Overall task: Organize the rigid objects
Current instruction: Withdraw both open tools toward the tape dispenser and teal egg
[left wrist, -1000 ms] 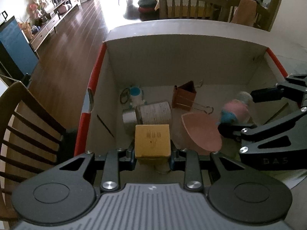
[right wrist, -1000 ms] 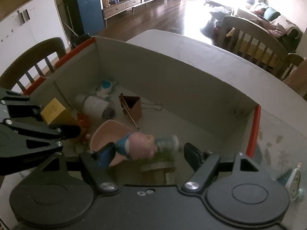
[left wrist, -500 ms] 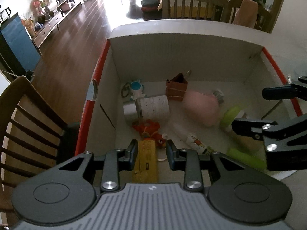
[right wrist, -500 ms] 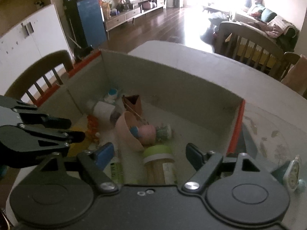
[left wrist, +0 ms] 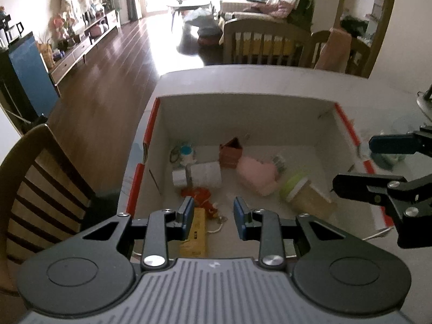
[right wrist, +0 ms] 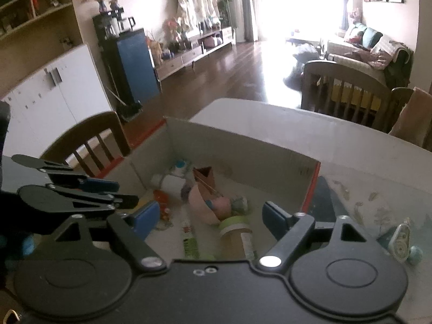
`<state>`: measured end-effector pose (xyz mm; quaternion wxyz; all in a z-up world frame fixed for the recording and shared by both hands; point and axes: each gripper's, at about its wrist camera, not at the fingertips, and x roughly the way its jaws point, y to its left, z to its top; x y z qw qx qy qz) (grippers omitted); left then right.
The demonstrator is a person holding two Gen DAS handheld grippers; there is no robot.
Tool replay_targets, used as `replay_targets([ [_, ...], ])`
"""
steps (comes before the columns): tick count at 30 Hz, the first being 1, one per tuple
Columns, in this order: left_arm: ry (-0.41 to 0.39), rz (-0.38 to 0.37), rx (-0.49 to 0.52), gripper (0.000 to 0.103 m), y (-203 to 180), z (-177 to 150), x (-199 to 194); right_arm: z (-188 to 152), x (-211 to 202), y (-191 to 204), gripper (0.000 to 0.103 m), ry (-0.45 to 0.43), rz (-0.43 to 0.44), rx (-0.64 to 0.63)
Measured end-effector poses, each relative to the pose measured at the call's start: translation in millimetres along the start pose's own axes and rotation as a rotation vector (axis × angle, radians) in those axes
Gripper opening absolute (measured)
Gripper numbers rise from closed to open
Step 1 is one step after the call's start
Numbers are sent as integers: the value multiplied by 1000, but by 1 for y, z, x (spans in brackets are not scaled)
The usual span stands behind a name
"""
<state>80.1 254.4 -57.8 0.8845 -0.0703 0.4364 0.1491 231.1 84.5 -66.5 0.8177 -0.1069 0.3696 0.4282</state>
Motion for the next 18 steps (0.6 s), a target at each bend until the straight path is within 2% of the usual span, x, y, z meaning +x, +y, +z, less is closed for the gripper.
replay_targets([
  [7,-55,-28,-21,33,-9,1,-30,-6,-31,-1,86,-64,25,28],
  [8,-63,-30,-22,47,-11,0,-34,-7,-36,-1,86,-72,28,33],
  [9,-77,-32,-23,66,-13,0,-38,-9,-40,-2,87,-79,32,36],
  [10,-98,-34,-23,72,-14,0,-44,-10,-44,-2,87,-87,36,37],
  [14,-138,-49,-15,74,-27,1,-58,-18,-63,-5,89,-121,48,47],
  [18,-154,-74,-12,74,-41,3,-66,-29,-85,-13,96,-166,56,57],
])
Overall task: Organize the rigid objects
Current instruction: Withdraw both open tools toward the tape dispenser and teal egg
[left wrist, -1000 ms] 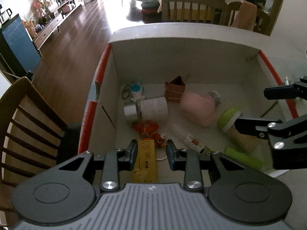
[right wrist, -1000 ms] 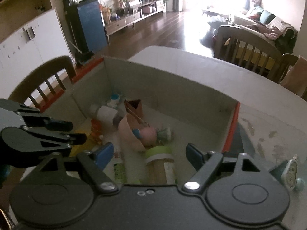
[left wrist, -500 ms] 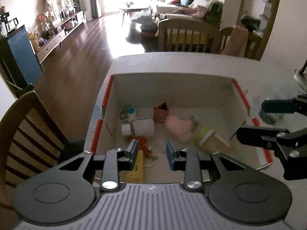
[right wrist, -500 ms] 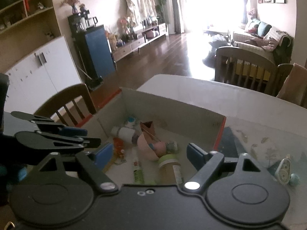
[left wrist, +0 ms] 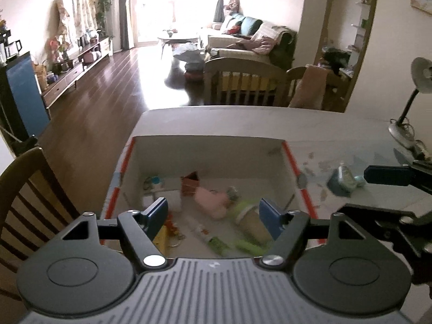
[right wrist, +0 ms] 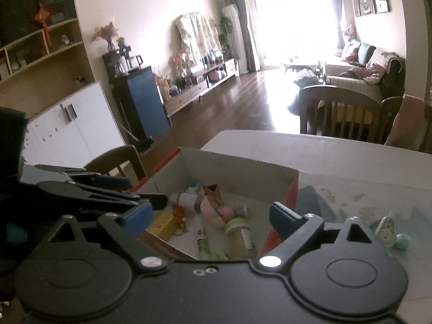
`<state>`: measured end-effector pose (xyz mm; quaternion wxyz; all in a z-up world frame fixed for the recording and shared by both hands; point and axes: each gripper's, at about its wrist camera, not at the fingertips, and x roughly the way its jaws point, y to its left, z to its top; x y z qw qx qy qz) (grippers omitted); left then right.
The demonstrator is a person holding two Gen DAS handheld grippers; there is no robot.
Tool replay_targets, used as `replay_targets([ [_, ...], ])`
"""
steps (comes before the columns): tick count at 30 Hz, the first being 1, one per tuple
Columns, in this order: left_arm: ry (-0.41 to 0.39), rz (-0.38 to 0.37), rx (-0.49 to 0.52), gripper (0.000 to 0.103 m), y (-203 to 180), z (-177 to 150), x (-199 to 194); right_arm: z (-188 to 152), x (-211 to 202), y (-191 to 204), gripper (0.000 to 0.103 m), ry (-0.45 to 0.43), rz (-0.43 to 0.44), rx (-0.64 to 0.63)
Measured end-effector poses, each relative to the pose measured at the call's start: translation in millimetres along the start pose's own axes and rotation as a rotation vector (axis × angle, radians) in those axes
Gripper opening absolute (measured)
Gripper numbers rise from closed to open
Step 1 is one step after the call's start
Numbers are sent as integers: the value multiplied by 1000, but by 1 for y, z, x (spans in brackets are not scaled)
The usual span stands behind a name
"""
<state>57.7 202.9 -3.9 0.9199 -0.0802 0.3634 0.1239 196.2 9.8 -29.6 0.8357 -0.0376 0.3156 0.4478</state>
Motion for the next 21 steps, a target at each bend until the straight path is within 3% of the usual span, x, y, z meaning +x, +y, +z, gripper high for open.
replay_targets([
  [5,-13,-28,8,82,-22,0,0,-9,-23,-16,101,-39,-26,9],
  [9,-10,-61,10,82,-44,3,9,-16,-35,-38,102,-56,-67,28],
  [16,-10,-90,31,89,-90,8,33,-29,-47,-87,102,-36,-143,56],
  [19,-13,-100,49,102,-111,9,44,-33,-50,-108,102,-27,-172,55],
  [21,-14,-108,56,103,-126,10,53,-36,-52,-123,102,-18,-185,63],
])
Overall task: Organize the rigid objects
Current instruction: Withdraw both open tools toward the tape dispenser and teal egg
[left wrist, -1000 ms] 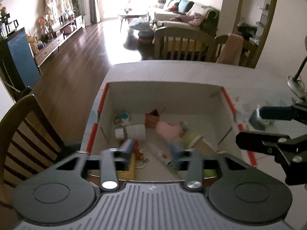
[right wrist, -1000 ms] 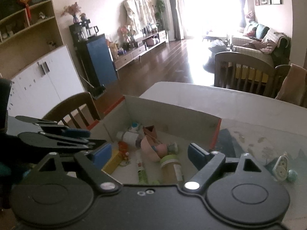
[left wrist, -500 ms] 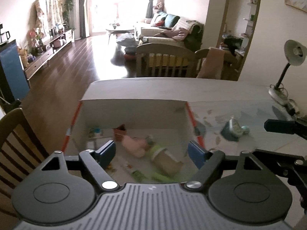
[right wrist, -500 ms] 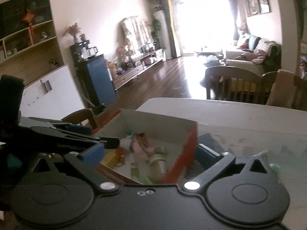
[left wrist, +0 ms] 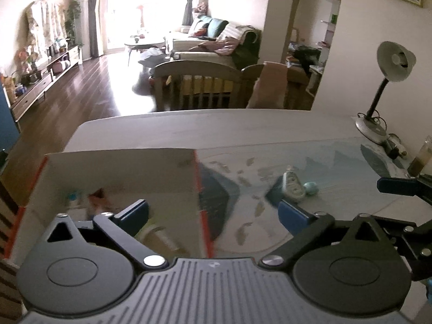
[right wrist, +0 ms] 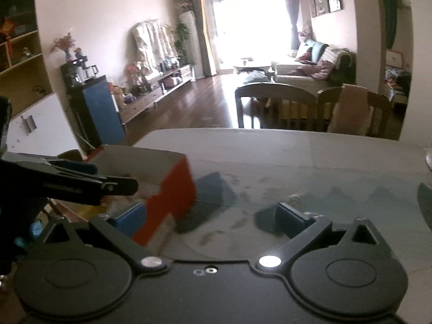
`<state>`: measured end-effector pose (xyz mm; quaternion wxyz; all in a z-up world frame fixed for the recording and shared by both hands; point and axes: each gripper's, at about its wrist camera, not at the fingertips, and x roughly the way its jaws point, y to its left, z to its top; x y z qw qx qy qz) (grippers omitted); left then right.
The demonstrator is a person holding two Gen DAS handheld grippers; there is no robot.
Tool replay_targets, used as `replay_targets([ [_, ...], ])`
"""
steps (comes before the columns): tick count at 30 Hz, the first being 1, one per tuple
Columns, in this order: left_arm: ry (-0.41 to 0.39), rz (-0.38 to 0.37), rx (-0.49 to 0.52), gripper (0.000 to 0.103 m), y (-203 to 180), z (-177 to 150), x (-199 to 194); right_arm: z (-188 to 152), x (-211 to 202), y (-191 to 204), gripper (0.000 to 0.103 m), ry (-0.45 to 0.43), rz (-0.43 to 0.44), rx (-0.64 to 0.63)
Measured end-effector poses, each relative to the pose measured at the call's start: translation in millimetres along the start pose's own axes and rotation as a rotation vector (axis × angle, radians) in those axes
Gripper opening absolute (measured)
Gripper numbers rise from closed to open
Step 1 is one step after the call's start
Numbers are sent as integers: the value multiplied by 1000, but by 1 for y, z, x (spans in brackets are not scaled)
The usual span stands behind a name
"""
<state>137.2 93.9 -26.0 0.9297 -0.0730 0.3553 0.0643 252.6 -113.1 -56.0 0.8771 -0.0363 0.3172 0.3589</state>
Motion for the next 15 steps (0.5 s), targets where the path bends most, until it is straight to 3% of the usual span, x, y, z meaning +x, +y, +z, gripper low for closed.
replay_targets([
  [15,52,-25,72,103,-91,-4,104,-11,40,-123,94,94,-81,-55],
])
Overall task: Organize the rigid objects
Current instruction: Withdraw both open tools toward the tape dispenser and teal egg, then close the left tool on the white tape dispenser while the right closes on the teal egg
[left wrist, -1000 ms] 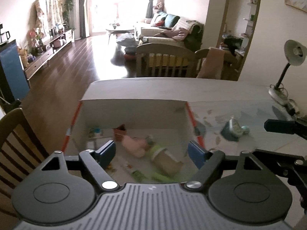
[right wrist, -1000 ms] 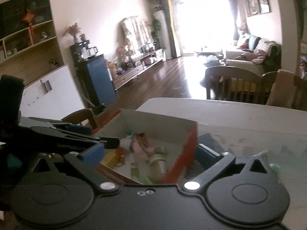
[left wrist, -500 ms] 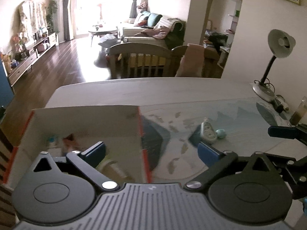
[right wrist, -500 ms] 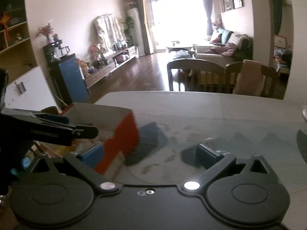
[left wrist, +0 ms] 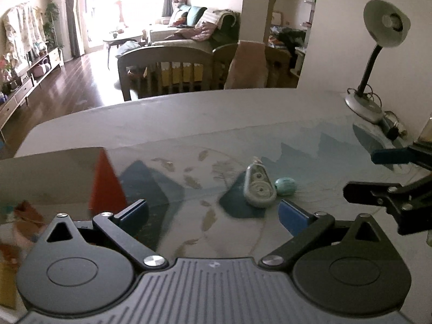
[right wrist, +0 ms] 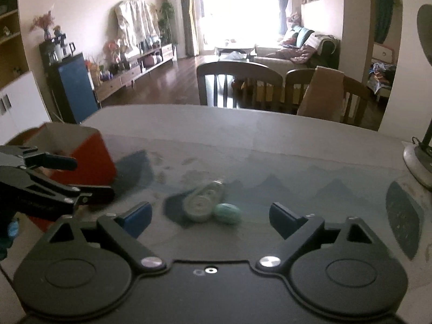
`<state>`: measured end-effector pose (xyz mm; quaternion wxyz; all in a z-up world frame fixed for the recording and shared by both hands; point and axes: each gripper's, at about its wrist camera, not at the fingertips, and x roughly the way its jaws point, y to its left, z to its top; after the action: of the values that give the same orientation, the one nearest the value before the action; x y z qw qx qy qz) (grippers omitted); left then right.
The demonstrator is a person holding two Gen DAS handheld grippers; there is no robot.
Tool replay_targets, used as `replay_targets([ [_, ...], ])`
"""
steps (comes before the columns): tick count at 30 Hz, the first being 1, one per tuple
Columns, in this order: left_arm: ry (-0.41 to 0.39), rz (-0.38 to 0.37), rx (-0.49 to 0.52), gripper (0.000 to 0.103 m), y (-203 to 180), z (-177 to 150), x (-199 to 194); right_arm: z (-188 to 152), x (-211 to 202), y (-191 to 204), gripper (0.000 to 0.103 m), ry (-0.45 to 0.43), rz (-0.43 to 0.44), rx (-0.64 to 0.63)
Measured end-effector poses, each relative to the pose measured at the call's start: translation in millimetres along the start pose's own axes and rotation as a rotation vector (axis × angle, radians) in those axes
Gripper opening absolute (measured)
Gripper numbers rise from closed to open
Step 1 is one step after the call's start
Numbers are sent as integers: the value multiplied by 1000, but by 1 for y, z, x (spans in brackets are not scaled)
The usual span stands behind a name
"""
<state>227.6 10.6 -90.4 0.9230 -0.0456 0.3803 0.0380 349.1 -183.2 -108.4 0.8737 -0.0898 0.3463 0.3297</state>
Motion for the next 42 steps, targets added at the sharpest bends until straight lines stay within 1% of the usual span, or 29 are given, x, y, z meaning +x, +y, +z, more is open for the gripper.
replay_targets([
  [3,8,1,14,103,-15,-2,19,-2,17,-17,93,26,-7,-20],
  [5,14,4,20,103,-24,-2,31,-3,28,-27,93,45,3,-30],
  [7,23,9,24,103,-32,-3,45,-5,41,-35,84,68,13,-54],
  [10,34,12,33,103,-44,-5,64,-8,61,-44,82,110,29,-91],
  [13,47,12,40,103,-51,-8,80,-11,76,-49,79,147,68,-132],
  [15,59,18,38,103,-53,-9,91,-11,85,-50,77,156,78,-168],
  [18,67,20,36,103,-55,-10,104,-7,96,-54,73,164,102,-179],
  [20,66,24,39,103,-55,-11,110,-6,103,-55,68,170,119,-190],
  [22,65,30,46,103,-55,-11,114,-5,110,-57,59,183,145,-198],
  [25,67,24,50,103,-53,-13,120,-5,118,-59,57,197,185,-210],
  [29,62,9,45,103,-49,-14,125,-3,124,-61,56,197,229,-222],
  [32,62,2,41,102,-46,-15,129,-2,129,-62,55,198,239,-231],
  [36,61,21,40,102,-45,-13,136,-2,136,-61,50,189,232,-231],
  [41,55,17,38,101,-44,-10,144,-1,140,-64,46,160,223,-222],
  [42,53,14,42,99,-44,-9,146,-1,141,-64,44,155,220,-225],
])
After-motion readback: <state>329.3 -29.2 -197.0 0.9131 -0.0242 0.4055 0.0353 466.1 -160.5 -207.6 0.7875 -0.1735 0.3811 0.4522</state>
